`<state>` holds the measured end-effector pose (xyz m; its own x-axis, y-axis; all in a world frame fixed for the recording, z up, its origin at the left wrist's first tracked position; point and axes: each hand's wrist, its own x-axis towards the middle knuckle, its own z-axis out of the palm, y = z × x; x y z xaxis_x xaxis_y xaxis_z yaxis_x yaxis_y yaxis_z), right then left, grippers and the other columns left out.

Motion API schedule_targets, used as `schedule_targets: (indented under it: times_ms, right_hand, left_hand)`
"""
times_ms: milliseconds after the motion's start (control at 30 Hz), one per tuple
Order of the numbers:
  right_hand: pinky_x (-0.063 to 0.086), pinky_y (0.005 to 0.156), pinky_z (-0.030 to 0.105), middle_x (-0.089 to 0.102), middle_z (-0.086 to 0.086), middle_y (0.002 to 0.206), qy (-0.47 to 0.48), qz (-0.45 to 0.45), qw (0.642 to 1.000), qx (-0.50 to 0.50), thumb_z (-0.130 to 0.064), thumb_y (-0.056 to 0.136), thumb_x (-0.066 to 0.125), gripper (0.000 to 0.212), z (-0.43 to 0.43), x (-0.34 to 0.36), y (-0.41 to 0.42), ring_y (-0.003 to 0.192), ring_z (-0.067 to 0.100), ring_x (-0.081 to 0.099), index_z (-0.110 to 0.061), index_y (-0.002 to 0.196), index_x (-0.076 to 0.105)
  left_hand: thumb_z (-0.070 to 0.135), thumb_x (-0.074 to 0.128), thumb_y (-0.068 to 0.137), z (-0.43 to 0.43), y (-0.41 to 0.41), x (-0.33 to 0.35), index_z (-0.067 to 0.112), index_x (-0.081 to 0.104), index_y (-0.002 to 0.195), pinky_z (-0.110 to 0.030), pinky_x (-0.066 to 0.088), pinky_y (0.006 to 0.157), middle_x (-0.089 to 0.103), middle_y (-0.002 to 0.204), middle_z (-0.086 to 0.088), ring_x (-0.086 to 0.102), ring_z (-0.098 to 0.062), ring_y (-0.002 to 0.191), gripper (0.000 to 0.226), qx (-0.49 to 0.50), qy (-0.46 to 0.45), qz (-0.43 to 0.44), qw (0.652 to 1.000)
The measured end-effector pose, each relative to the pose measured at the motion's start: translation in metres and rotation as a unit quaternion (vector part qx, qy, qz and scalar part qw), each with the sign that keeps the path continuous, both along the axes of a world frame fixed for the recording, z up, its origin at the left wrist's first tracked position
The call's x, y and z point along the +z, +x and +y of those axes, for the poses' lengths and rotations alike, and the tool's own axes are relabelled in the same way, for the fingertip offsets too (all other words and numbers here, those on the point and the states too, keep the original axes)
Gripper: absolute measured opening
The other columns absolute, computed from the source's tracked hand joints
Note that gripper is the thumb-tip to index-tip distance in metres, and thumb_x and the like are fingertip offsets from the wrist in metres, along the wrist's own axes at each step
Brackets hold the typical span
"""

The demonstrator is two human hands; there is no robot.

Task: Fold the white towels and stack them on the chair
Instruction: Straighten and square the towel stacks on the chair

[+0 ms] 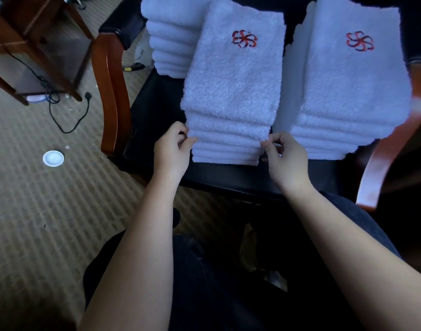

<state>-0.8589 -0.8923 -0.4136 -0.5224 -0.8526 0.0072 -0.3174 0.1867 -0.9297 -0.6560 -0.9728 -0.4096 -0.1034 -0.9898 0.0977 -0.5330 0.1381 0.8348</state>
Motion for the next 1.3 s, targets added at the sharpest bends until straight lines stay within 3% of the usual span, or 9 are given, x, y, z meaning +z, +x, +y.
schedule_targets:
  times_ms: [100, 300, 533, 667, 833, 1000, 1133, 1200, 1300]
  right_hand:
    - [0.045, 0.062, 0.012, 0.063, -0.008, 0.07, 0.019, 0.004, 1.0, 0.0, -0.021, 0.095, 0.06, 0.021, -0.001, -0.002, 0.0, 0.078, 0.02, 0.069, -0.029, 0.077, 0.053]
    - [0.037, 0.064, 0.002, 0.062, -0.014, 0.088, -0.041, 0.013, 0.999, -0.002, -0.016, 0.089, 0.064, 0.01, 0.007, 0.011, -0.001, 0.073, -0.012, 0.057, -0.022, 0.093, 0.058]
    - [0.045, 0.082, 0.014, 0.055, -0.017, 0.099, -0.1, 0.017, 0.995, 0.025, -0.026, 0.085, 0.073, 0.028, 0.002, 0.011, 0.007, 0.09, 0.006, 0.058, -0.044, 0.091, 0.052]
    - [0.044, 0.078, 0.013, 0.051, -0.017, 0.092, -0.095, 0.033, 0.995, 0.014, -0.018, 0.088, 0.068, 0.031, -0.002, 0.01, 0.004, 0.082, 0.001, 0.057, -0.042, 0.083, 0.049]
    - [0.038, 0.066, 0.003, 0.053, -0.015, 0.079, -0.081, 0.022, 0.996, 0.012, -0.012, 0.092, 0.063, 0.034, -0.001, 0.012, 0.003, 0.071, -0.013, 0.052, -0.04, 0.079, 0.046]
    - [0.037, 0.064, 0.006, 0.054, -0.003, 0.074, -0.075, 0.037, 0.996, 0.012, -0.013, 0.093, 0.061, 0.034, 0.0, 0.011, 0.004, 0.077, 0.01, 0.052, -0.038, 0.078, 0.044]
    - [0.037, 0.064, 0.003, 0.054, -0.01, 0.076, -0.063, 0.022, 0.998, 0.005, -0.013, 0.094, 0.06, 0.031, 0.001, 0.014, 0.005, 0.074, -0.002, 0.053, -0.036, 0.079, 0.045]
    - [0.038, 0.066, 0.003, 0.057, -0.01, 0.088, -0.071, -0.006, 0.997, 0.004, -0.015, 0.093, 0.061, 0.026, 0.003, 0.015, 0.007, 0.078, -0.011, 0.054, -0.036, 0.087, 0.047]
    - [0.044, 0.075, 0.009, 0.057, -0.007, 0.109, -0.095, 0.0, 0.996, 0.004, -0.02, 0.091, 0.064, 0.024, 0.006, 0.015, 0.008, 0.095, 0.0, 0.057, -0.03, 0.107, 0.05]
  left_hand:
    - [0.013, 0.059, 0.094, -0.001, -0.005, -0.003, 0.007, 0.053, 0.087, -0.028, 0.042, 0.06, 0.06, 0.068, -0.013, 0.051, -0.024, 0.06, 0.011, 0.022, -0.011, -0.002, 1.0]
    - [0.017, 0.068, 0.089, -0.003, 0.006, 0.008, 0.016, 0.06, 0.098, -0.013, 0.044, 0.074, 0.065, 0.098, 0.005, 0.059, -0.007, 0.089, 0.012, -0.013, 0.032, -0.012, 0.999]
    - [0.017, 0.066, 0.091, -0.003, 0.004, 0.007, 0.009, 0.063, 0.106, 0.003, 0.038, 0.065, 0.063, 0.106, 0.004, 0.056, -0.001, 0.086, 0.017, -0.007, 0.035, -0.037, 0.999]
    - [0.012, 0.061, 0.094, -0.004, -0.001, 0.007, 0.005, 0.06, 0.094, -0.006, 0.045, 0.066, 0.064, 0.092, -0.001, 0.058, -0.011, 0.08, 0.007, -0.008, 0.009, -0.026, 1.0]
    - [0.011, 0.058, 0.094, -0.005, -0.002, 0.003, 0.004, 0.059, 0.095, -0.041, 0.055, 0.079, 0.066, 0.091, -0.01, 0.062, -0.026, 0.084, 0.007, -0.006, 0.002, -0.02, 1.0]
    - [0.012, 0.058, 0.094, -0.002, -0.004, 0.004, 0.008, 0.06, 0.095, -0.042, 0.053, 0.078, 0.066, 0.089, -0.007, 0.062, -0.027, 0.083, 0.005, 0.0, 0.003, -0.021, 1.0]
    - [0.015, 0.061, 0.093, 0.0, -0.004, 0.01, 0.014, 0.057, 0.1, -0.028, 0.05, 0.072, 0.064, 0.097, 0.003, 0.061, -0.015, 0.085, 0.008, -0.012, 0.033, -0.019, 0.999]
    - [0.014, 0.067, 0.089, 0.002, -0.002, 0.022, 0.027, 0.051, 0.111, -0.016, 0.048, 0.073, 0.058, 0.105, 0.012, 0.058, -0.002, 0.089, 0.03, -0.028, 0.05, 0.031, 0.998]
    - [0.013, 0.072, 0.084, 0.003, 0.003, 0.037, 0.035, 0.048, 0.117, -0.014, 0.05, 0.079, 0.058, 0.115, 0.011, 0.058, 0.001, 0.097, 0.046, -0.037, 0.015, 0.09, 0.995]
